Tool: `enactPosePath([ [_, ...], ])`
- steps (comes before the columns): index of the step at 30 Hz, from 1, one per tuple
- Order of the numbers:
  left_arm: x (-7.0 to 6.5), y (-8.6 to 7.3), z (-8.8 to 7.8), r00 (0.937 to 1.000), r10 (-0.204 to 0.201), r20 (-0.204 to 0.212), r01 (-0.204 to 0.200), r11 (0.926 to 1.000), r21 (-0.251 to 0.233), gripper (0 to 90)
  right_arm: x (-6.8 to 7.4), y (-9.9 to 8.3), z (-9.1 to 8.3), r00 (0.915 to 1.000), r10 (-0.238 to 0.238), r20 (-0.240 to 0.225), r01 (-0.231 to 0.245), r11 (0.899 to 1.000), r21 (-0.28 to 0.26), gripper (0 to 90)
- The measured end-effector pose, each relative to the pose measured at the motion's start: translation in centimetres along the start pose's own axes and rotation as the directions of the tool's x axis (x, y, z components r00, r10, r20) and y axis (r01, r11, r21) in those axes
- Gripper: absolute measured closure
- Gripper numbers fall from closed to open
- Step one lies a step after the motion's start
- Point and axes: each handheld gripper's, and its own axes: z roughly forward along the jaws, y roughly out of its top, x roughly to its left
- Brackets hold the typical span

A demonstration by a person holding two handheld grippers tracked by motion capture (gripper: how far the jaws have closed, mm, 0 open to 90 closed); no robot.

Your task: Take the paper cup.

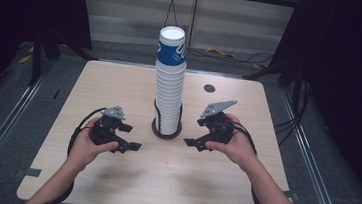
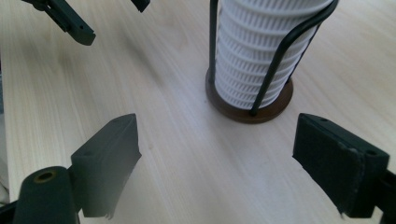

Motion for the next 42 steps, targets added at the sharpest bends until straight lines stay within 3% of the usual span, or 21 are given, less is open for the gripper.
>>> enactPosePath([
  [7,0.2,2.1,-0.6,0.9999,0.009,-0.013,-0.009,0.9999,0.004,16.0,-0.7,2.1,-2.0,0.9997,0.006,0.025,-0.006,0.999,-0.034,13.9],
  [15,0.2,4.7,-1.5,0.9988,0.046,-0.020,-0.045,0.9990,0.002,16.2,-1.3,4.5,-3.6,0.9994,0.016,0.032,-0.014,0.998,-0.055,14.0],
  [27,0.1,8.3,-2.1,0.9971,0.074,-0.022,-0.074,0.9972,-0.011,16.5,-1.9,7.9,-4.9,0.9979,-0.003,0.065,0.006,0.998,-0.061,14.0],
  [42,-0.2,11.6,-3.3,0.9943,0.101,-0.034,-0.102,0.9943,-0.031,16.4,-2.2,11.6,-6.0,0.9949,-0.022,0.098,0.027,0.998,-0.054,13.9],
])
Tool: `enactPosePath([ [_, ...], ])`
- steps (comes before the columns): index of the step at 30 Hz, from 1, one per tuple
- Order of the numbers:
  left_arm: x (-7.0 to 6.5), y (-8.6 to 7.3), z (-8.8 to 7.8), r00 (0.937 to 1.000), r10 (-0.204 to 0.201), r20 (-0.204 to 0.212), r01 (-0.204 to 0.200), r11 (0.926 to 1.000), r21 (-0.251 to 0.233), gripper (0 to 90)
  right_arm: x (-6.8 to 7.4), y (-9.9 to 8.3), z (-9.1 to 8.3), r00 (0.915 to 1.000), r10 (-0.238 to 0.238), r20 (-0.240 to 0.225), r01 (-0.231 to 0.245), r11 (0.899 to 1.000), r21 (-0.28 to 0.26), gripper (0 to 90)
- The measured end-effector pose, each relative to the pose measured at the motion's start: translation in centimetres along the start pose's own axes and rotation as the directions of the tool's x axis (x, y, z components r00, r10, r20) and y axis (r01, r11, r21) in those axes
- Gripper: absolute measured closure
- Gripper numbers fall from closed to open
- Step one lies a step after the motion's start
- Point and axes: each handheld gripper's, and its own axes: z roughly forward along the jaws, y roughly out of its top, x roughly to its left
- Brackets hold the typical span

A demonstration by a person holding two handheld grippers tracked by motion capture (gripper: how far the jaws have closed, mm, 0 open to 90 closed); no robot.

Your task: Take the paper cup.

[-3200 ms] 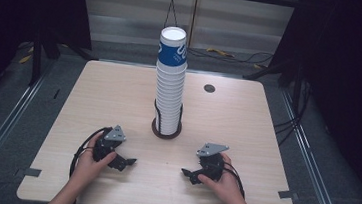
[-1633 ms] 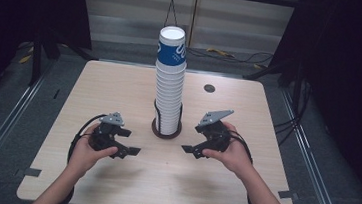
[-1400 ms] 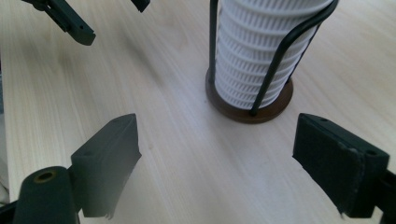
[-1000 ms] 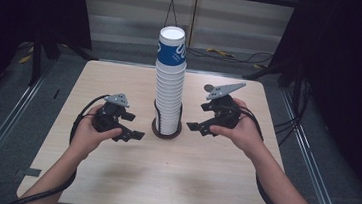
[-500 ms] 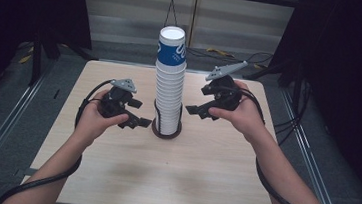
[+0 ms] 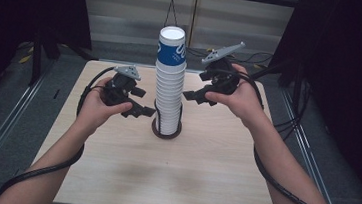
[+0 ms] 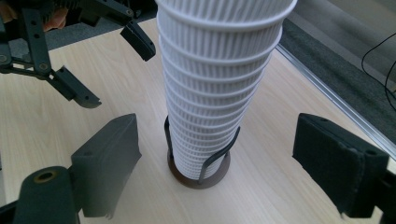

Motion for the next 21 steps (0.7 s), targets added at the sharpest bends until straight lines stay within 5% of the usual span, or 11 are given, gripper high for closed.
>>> enactPosePath([
  [11,0.1,2.3,-0.6,0.9999,0.013,-0.001,-0.013,0.9994,-0.031,15.8,-0.4,1.8,-0.4,1.0000,-0.004,-0.007,0.004,0.999,-0.053,13.9],
  [21,0.3,3.7,-0.9,0.9969,0.058,-0.053,-0.060,0.9972,-0.045,15.7,-0.4,3.3,-0.2,0.9997,0.021,-0.007,-0.022,0.993,-0.119,13.5],
])
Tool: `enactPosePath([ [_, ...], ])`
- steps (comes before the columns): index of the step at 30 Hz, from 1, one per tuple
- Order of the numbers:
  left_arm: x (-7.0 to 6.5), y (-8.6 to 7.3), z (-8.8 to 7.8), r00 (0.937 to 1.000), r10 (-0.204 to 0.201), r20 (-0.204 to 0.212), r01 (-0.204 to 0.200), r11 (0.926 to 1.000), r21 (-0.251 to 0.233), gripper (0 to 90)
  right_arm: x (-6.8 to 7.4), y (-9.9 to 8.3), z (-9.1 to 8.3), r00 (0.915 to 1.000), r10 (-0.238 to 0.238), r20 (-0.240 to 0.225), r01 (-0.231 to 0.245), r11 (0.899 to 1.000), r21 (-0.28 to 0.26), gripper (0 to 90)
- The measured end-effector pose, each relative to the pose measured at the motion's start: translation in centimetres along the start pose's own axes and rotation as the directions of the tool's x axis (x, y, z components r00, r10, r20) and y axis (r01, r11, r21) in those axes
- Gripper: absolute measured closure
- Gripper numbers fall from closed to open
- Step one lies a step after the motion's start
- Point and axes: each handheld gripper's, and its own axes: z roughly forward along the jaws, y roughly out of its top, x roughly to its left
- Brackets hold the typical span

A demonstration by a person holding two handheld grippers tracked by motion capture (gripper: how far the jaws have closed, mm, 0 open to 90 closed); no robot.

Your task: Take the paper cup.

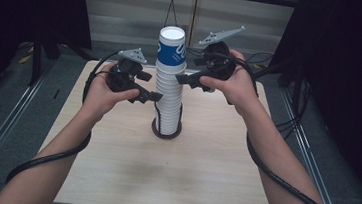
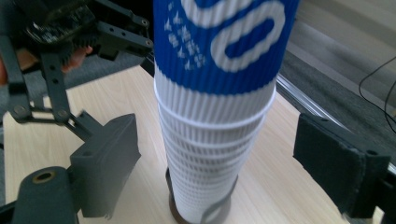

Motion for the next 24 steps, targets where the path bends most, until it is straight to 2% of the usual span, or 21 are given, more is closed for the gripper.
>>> enactPosePath([
  [1,0.1,0.2,-0.1,1.0000,-0.007,-0.001,0.007,0.9998,-0.021,15.7,0.0,0.1,0.1,1.0000,0.006,-0.008,-0.006,1.000,-0.008,13.5],
  [8,0.7,0.4,-0.2,0.9994,-0.025,-0.025,0.024,0.9989,-0.041,15.6,0.0,0.8,0.9,0.9998,0.014,0.013,-0.014,0.999,-0.034,13.1],
  [11,1.0,0.8,-0.1,0.9995,-0.031,-0.008,0.030,0.9971,-0.070,15.6,-0.1,1.2,1.6,0.9991,0.041,0.009,-0.041,0.997,-0.061,13.0],
  [14,1.0,1.1,0.1,0.9994,-0.031,-0.012,0.030,0.9966,-0.077,15.6,-0.1,1.4,2.0,0.9989,0.047,0.001,-0.047,0.997,-0.066,13.0],
  [15,1.1,1.3,0.4,0.9997,-0.023,0.007,0.023,0.9956,-0.091,15.6,0.0,1.6,2.4,0.9987,0.051,0.005,-0.051,0.997,-0.065,13.0],
  [16,1.1,1.3,0.4,0.9997,-0.023,0.007,0.023,0.9956,-0.091,15.6,0.0,1.6,2.4,0.9987,0.051,0.005,-0.051,0.997,-0.065,13.0],
  [17,1.2,1.4,0.7,0.9995,-0.028,0.014,0.029,0.9936,-0.109,15.6,0.0,1.8,2.8,0.9988,0.049,0.008,-0.048,0.997,-0.061,13.1],
  [19,1.4,1.5,1.0,0.9989,-0.048,0.003,0.048,0.9920,-0.117,15.7,0.0,2.0,3.2,0.9987,0.047,0.020,-0.046,0.997,-0.055,13.1],
  [22,1.7,1.6,1.0,0.9973,-0.070,0.022,0.072,0.9815,-0.177,15.6,0.0,2.1,3.4,0.9977,0.066,0.018,-0.065,0.996,-0.062,13.1],
  [24,1.8,1.5,1.1,0.9966,-0.077,0.028,0.081,0.9781,-0.192,15.6,-0.1,2.1,3.5,0.9961,0.088,0.011,-0.087,0.993,-0.078,13.6],
])
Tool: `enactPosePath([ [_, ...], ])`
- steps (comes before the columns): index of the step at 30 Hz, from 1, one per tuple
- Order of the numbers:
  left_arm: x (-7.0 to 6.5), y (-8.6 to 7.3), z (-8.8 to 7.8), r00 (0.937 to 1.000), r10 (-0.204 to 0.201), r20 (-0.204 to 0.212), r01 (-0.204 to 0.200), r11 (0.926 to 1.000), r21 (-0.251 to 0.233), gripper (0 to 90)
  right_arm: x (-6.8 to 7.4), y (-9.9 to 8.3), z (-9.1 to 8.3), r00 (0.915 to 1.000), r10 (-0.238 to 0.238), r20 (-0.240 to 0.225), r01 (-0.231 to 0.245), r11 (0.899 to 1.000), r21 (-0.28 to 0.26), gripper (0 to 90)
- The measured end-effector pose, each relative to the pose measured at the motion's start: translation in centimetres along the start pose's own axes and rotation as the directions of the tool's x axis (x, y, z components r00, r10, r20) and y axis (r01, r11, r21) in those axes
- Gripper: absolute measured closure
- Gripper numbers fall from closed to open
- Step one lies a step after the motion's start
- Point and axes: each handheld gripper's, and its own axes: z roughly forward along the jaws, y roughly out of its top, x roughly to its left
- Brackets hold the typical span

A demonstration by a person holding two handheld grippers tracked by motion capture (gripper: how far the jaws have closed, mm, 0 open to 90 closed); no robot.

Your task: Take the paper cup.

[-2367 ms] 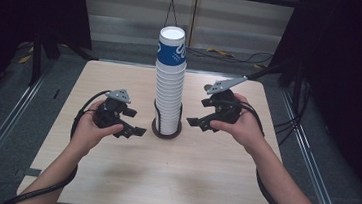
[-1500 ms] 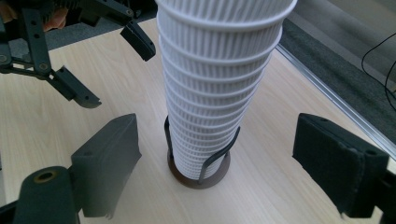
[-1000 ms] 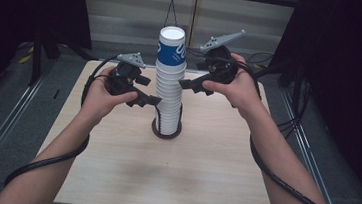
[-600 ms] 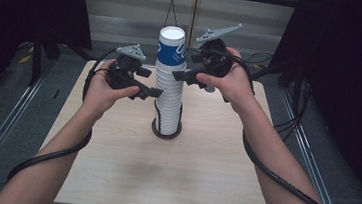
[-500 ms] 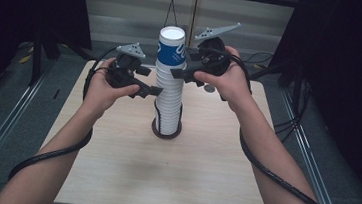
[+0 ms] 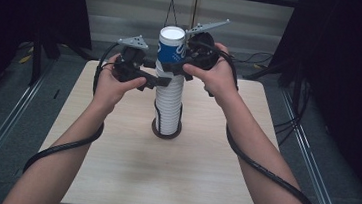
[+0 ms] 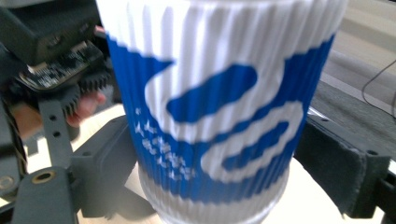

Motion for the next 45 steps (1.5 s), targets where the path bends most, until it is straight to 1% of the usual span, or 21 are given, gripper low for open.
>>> enactPosePath([
  [1,0.05,-0.02,0.08,1.0000,0.004,0.006,-0.004,1.0000,0.002,15.6,0.02,0.04,0.05,1.0000,-0.001,0.001,0.001,1.000,0.001,13.6],
  [3,-0.01,-0.02,0.21,0.9999,0.012,0.001,-0.012,0.9999,0.003,15.3,0.10,0.13,0.13,0.9999,-0.011,0.006,0.011,1.000,0.003,14.6],
  [6,0.01,-0.02,0.42,0.9999,0.011,0.005,-0.011,0.9999,-0.007,15.1,0.26,0.19,0.18,0.9997,-0.022,0.007,0.022,1.000,0.007,16.0],
  [7,0.08,-0.06,0.50,1.0000,-0.002,0.008,0.002,0.9999,-0.010,14.7,0.37,0.22,0.22,0.9995,-0.029,0.015,0.028,1.000,0.011,16.2],
  [9,0.13,-0.17,0.59,0.9998,-0.014,0.016,0.014,0.9997,-0.018,14.6,0.42,0.26,0.21,0.9992,-0.036,0.019,0.035,0.999,0.016,16.3],
  [14,0.17,-0.33,0.59,0.9997,-0.016,0.018,0.016,0.9995,-0.027,14.9,0.55,0.35,0.16,0.9987,-0.042,0.029,0.042,0.999,0.023,16.9],
  [15,0.20,-0.31,0.57,0.9996,-0.018,0.021,0.019,0.9995,-0.025,15.0,0.69,0.45,0.15,0.9978,-0.056,0.035,0.055,0.998,0.028,17.1],
  [16,0.20,-0.31,0.57,0.9996,-0.018,0.021,0.019,0.9995,-0.025,15.1,0.69,0.45,0.15,0.9978,-0.056,0.035,0.055,0.998,0.028,17.1],
  [17,0.17,-0.26,0.56,0.9996,-0.019,0.022,0.019,0.9997,-0.018,15.2,0.78,0.59,0.03,0.9965,-0.075,0.038,0.073,0.997,0.033,17.4],
  [20,0.02,-0.25,0.58,0.9997,-0.013,0.021,0.013,0.9998,-0.013,15.4,0.75,0.61,-0.11,0.9967,-0.073,0.035,0.072,0.997,0.032,17.6],
  [21,-0.14,-0.21,0.61,0.9999,0.002,0.016,-0.002,1.0000,-0.005,15.7,0.70,0.58,-0.24,0.9967,-0.073,0.035,0.072,0.997,0.036,17.6],
  [23,-0.20,-0.17,0.62,0.9999,0.006,0.013,-0.006,1.0000,-0.002,16.0,0.65,0.52,-0.34,0.9971,-0.069,0.032,0.068,0.997,0.033,17.7],
  [24,-0.23,-0.18,0.62,0.9999,0.005,0.012,-0.005,1.0000,-0.002,16.0,0.64,0.50,-0.39,0.9974,-0.064,0.032,0.063,0.998,0.030,17.8],
  [28,-0.25,-0.17,0.53,1.0000,0.004,0.006,-0.004,1.0000,0.004,16.3,0.66,0.52,-0.41,0.9973,-0.066,0.032,0.065,0.998,0.026,18.1],
  [31,-0.30,-0.24,0.55,1.0000,0.004,0.006,-0.004,1.0000,-0.001,16.4,0.64,0.60,-0.45,0.9968,-0.073,0.032,0.073,0.997,0.025,18.4],
  [33,-0.32,-0.26,0.53,1.0000,0.003,0.004,-0.003,1.0000,-0.001,16.5,0.61,0.61,-0.49,0.9971,-0.069,0.031,0.069,0.997,0.024,18.7],
  [38,-0.31,-0.22,0.42,1.0000,0.001,-0.002,-0.001,1.0000,0.008,16.8,0.64,0.62,-0.42,0.9970,-0.070,0.032,0.069,0.997,0.020,19.0],
  [45,-0.29,-0.30,0.37,0.9999,0.013,-0.004,-0.013,0.9999,0.008,17.2,0.65,0.69,-0.34,0.9972,-0.069,0.030,0.068,0.997,0.022,19.3],
])
